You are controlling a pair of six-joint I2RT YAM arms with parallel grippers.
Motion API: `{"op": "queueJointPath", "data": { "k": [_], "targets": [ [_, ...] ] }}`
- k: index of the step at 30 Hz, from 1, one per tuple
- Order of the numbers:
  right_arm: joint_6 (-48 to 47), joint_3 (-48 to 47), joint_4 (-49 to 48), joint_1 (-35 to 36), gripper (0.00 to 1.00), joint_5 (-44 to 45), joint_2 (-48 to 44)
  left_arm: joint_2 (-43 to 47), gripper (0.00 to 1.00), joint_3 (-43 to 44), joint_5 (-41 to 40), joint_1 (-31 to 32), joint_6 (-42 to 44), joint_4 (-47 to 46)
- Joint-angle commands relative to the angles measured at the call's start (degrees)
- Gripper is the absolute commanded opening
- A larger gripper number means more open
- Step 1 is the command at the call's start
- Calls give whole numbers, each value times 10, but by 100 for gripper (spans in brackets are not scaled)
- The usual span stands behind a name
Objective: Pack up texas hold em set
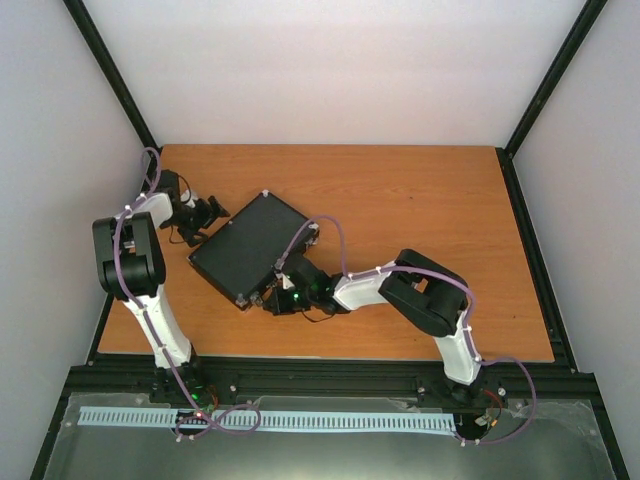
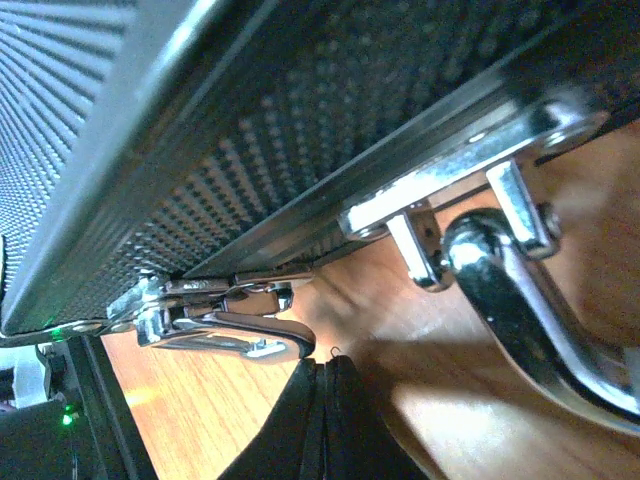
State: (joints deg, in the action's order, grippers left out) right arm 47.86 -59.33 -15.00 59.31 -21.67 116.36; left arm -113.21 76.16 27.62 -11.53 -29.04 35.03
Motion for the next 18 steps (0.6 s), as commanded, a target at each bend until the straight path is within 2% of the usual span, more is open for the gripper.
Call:
{"op": "queueJointPath", "data": {
  "k": [1, 5, 9, 15, 18],
  "targets": [
    [-11, -26, 54, 3, 3, 43, 47, -23, 100, -48, -4, 21, -12, -6],
    [-16, -38, 70, 3, 3, 42, 56, -28, 100, -62, -6, 22, -11, -10],
    [-33, -10, 78, 3, 3, 51, 32, -37, 100, -54, -13, 22, -8, -4],
    [-32, 97, -37, 3, 3, 57, -32, -42, 100, -35, -22, 21, -2, 10],
    [-41, 97, -68, 3, 3, 44, -23, -37, 100, -37, -25, 21, 1, 11]
  ]
}}
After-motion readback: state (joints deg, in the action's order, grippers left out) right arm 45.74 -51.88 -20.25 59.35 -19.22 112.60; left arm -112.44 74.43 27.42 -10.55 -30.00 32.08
